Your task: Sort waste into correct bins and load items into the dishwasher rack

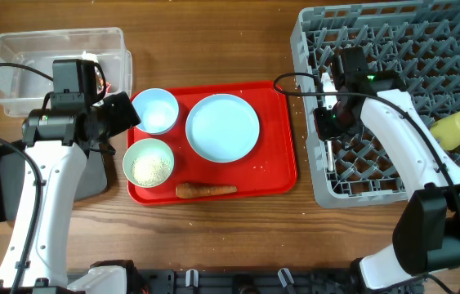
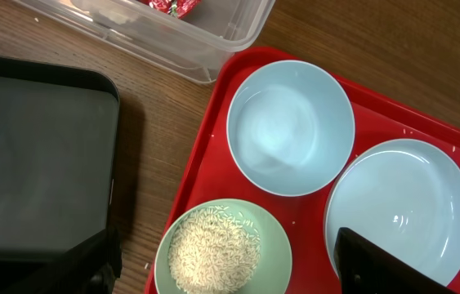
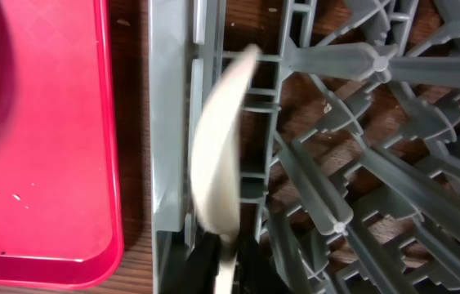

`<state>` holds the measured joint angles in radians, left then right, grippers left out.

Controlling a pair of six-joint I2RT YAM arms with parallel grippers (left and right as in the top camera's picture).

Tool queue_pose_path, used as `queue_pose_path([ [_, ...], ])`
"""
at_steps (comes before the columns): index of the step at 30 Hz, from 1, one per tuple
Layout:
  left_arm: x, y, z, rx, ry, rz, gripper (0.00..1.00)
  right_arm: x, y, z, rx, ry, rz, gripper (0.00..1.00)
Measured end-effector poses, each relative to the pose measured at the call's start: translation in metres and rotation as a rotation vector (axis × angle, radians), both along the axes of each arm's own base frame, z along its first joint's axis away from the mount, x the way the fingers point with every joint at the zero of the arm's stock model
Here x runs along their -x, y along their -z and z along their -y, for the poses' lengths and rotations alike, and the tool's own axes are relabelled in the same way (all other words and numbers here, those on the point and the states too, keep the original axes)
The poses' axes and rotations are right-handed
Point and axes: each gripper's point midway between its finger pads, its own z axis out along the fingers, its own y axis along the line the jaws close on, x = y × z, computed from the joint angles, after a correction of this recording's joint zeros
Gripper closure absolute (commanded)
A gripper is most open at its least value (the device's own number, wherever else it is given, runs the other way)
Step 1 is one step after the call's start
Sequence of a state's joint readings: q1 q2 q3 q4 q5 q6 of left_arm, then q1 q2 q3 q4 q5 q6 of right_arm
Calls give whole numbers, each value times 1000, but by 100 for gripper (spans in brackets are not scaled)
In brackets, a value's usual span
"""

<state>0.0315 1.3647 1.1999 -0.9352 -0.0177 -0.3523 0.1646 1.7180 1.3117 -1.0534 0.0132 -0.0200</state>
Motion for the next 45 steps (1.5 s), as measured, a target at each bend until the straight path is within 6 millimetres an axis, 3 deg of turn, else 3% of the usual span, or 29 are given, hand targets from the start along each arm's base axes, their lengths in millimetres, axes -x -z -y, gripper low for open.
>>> queue_pose_path([
  [6, 0, 0, 2, 8, 4, 2, 17, 0, -5, 0, -2, -5, 12, 69],
  [10, -10, -6, 15, 70, 42, 48, 18, -2, -40, 9, -21, 35, 127, 68],
  [12, -19, -11, 32, 99, 94, 89, 18, -2, -65, 24, -33, 96, 207, 60],
  [15, -29, -21, 83, 131, 239, 158, 20, 6, -98, 60, -48, 233, 305, 54],
  [17, -34, -21, 114, 138, 320, 181, 20, 17, -107, 79, -59, 314, 314, 49],
  [20, -38, 0, 169, 144, 454, 167, 21, 29, -106, 103, -77, 434, 288, 49],
  [21, -38, 6, 179, 143, 476, 158, 21, 32, -106, 107, -86, 453, 280, 49],
  [24, -35, 48, 226, 102, 575, 99, 23, 35, -105, 112, -110, 481, 270, 49],
  [26, -30, 71, 244, 65, 615, 67, 23, 35, -105, 111, -118, 479, 270, 48],
  [29, -19, 95, 253, 7, 643, 0, 23, 35, -105, 110, -122, 478, 270, 47],
  [32, -19, 98, 251, -28, 637, -9, 22, 35, -105, 110, -123, 478, 270, 44],
  [36, -17, 92, 221, -113, 580, -85, 0, 34, -105, 107, -143, 473, 270, 43],
  [39, -14, 76, 179, -149, 491, -164, 0, 34, -106, 104, -159, 469, 269, 43],
  [40, -12, 65, 155, -147, 424, -189, 0, 33, -106, 101, -174, 465, 269, 42],
  [41, -12, 63, 150, -143, 402, -188, 0, 32, -107, 98, -194, 452, 270, 41],
  [42, -11, 45, 112, -119, 287, -195, 0, 31, -108, 94, -210, 436, 273, 40],
  [45, -4, 29, 64, -67, 131, -211, 0, 25, -111, 78, -255, 376, 287, 39],
])
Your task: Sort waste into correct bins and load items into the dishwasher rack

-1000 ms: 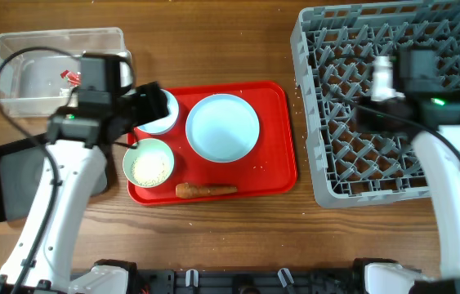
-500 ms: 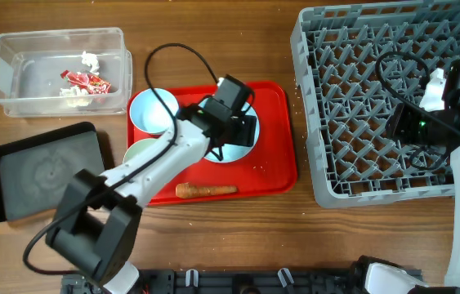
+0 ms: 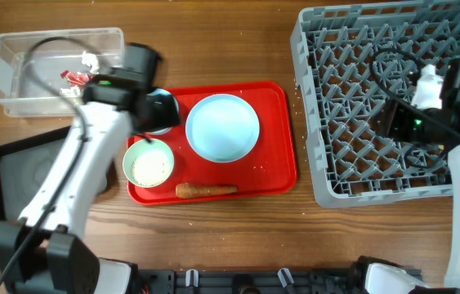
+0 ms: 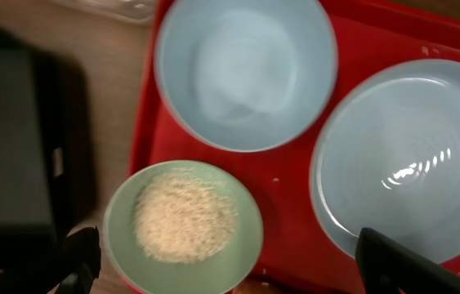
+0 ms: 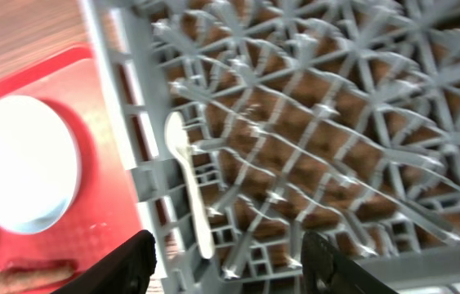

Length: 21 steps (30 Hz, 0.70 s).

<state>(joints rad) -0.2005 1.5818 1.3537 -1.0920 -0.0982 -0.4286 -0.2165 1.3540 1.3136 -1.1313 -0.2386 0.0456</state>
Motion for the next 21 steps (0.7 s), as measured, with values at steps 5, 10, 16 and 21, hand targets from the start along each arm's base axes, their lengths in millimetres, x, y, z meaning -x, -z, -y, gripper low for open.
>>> queue_pose_path([
  [5, 12, -6, -70, 59, -243, -32, 0, -11, -8, -79, -24, -273, 76, 34],
  [10, 23, -6, -113, 142, -412, -41, 0, -24, -7, -182, -2, -527, 179, 36],
  [16, 27, -6, -121, 179, -452, -45, 0, -53, 79, -243, 16, -516, 56, 43],
  [21, 27, -7, -121, 183, -452, -45, 0, -63, 143, -243, 31, -414, -71, 49],
])
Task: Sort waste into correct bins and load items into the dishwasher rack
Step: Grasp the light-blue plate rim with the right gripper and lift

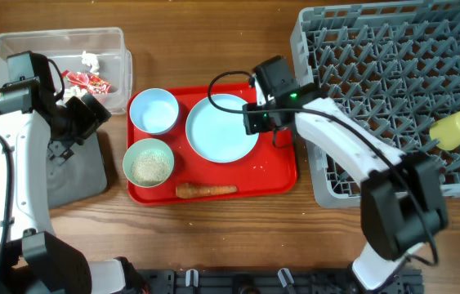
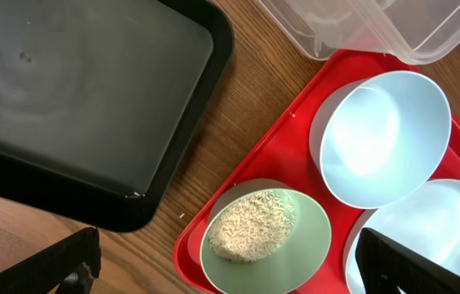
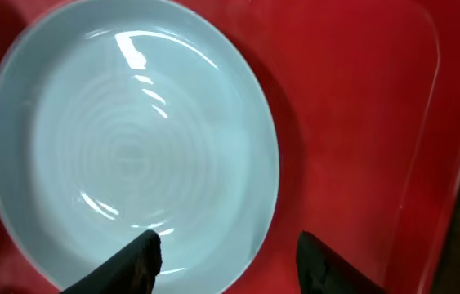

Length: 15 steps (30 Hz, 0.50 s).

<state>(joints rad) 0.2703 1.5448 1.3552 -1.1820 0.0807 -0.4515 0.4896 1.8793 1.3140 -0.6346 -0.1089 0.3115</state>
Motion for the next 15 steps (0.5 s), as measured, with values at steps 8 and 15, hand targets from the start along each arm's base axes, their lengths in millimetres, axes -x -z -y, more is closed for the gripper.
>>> queue_pose_path([
  [8, 0, 0, 0, 0, 0, 0, 0, 3, 51, 3, 37, 65, -104, 83],
  [15, 0, 0, 0, 0, 0, 1, 0, -4, 49, -3, 9, 79, -88, 96],
])
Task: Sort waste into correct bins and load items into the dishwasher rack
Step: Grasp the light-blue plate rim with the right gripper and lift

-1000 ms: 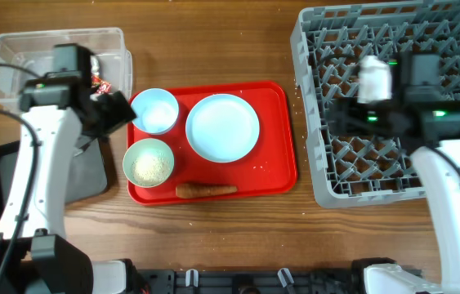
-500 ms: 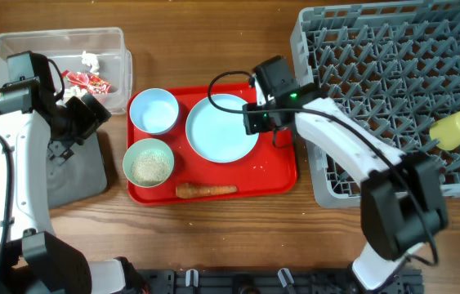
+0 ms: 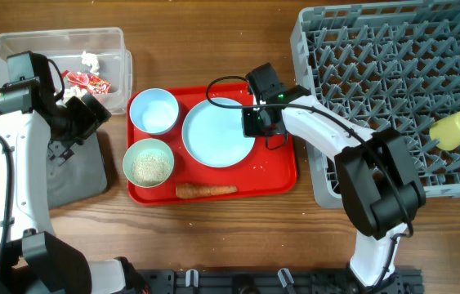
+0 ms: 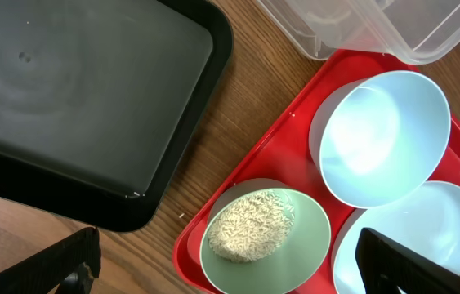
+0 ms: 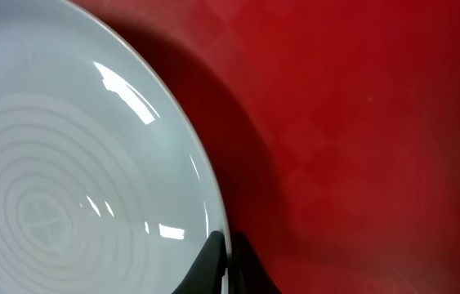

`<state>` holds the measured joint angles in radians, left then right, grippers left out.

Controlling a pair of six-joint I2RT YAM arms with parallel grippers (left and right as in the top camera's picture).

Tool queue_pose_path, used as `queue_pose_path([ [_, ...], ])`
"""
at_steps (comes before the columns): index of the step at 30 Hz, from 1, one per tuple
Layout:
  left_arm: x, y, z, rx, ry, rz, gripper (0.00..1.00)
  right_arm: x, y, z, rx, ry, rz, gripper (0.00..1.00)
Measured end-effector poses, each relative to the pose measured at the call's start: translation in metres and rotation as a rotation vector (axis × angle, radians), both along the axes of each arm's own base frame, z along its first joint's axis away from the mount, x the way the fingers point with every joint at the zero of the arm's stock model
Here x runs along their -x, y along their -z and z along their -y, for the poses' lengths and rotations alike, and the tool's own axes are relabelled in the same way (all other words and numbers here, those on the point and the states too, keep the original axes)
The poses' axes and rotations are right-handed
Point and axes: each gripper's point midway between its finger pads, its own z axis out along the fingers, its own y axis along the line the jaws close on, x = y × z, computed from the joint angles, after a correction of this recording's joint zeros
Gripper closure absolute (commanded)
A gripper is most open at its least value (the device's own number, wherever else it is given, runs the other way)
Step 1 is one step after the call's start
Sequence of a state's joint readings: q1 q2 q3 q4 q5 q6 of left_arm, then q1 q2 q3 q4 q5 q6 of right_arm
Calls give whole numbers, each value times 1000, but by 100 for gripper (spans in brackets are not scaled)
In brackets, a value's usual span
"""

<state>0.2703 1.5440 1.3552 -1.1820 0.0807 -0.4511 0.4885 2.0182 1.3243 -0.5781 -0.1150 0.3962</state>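
A pale blue plate (image 3: 217, 131) lies on the red tray (image 3: 279, 175), and my right gripper (image 3: 258, 121) is shut on its right rim. In the right wrist view the fingertips (image 5: 223, 263) pinch the plate (image 5: 74, 188) at its edge. A blue bowl (image 3: 154, 110), a green bowl of rice (image 3: 149, 162) and a carrot-like scrap (image 3: 205, 190) share the tray. My left gripper (image 3: 89, 114) hangs open left of the tray, above the green bowl (image 4: 266, 237) and the black tray's corner in its own view.
A grey dishwasher rack (image 3: 393, 98) at the right holds a yellow cup (image 3: 454, 129). A clear bin (image 3: 58, 61) with wrappers stands at the back left. A black tray (image 3: 66, 167) lies under the left arm.
My right gripper was open over the plate's right rim; now it is lower and shut on that rim. The plate sits slightly further left. The left arm has not moved.
First my right gripper held a white spoon at the rack's left edge while the left hung over the bowls. Then the spoon lay in the rack and the right gripper was open. Later it was open over the plate, now shut on its rim.
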Motion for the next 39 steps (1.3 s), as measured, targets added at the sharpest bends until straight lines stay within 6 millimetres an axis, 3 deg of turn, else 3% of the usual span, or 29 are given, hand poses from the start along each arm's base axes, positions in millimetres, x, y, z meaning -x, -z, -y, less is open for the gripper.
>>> queue_pose_path([
  [4, 0, 0, 0, 0, 0, 0, 0, -5, -8, 10, 7, 21, 15, 96],
  [6, 0, 0, 0, 0, 0, 0, 0, -14, -29, 22, 11, 40, 68, 96],
  [7, 0, 0, 0, 0, 0, 0, 0, -20, -44, 29, 15, 50, 111, 96],
  [10, 0, 0, 0, 0, 0, 1, 0, -40, -127, 65, 35, 82, 337, 96],
  [12, 0, 0, 0, 0, 0, 1, 0, -45, -191, 97, 86, 112, 520, 96],
  [13, 0, 0, 0, 0, 0, 1, 0, -44, -236, 126, 145, 152, 652, 96],
  [17, -2, 0, -1, -2, 0, 9, 0, -47, -305, 196, 367, 284, 878, 96],
  [22, -3, -1, -1, -3, 0, 11, 0, -43, -356, 301, 774, 480, 977, 96],
  [25, -3, -1, -1, -3, 0, 11, 0, -38, -362, 345, 921, 540, 943, 96],
  [33, -3, -1, -1, -3, 0, 12, 0, -51, -315, 449, 1186, 648, 747, 96],
  [39, -3, -1, -1, -3, 0, 13, 0, -60, -301, 486, 1299, 671, 717, 96],
])
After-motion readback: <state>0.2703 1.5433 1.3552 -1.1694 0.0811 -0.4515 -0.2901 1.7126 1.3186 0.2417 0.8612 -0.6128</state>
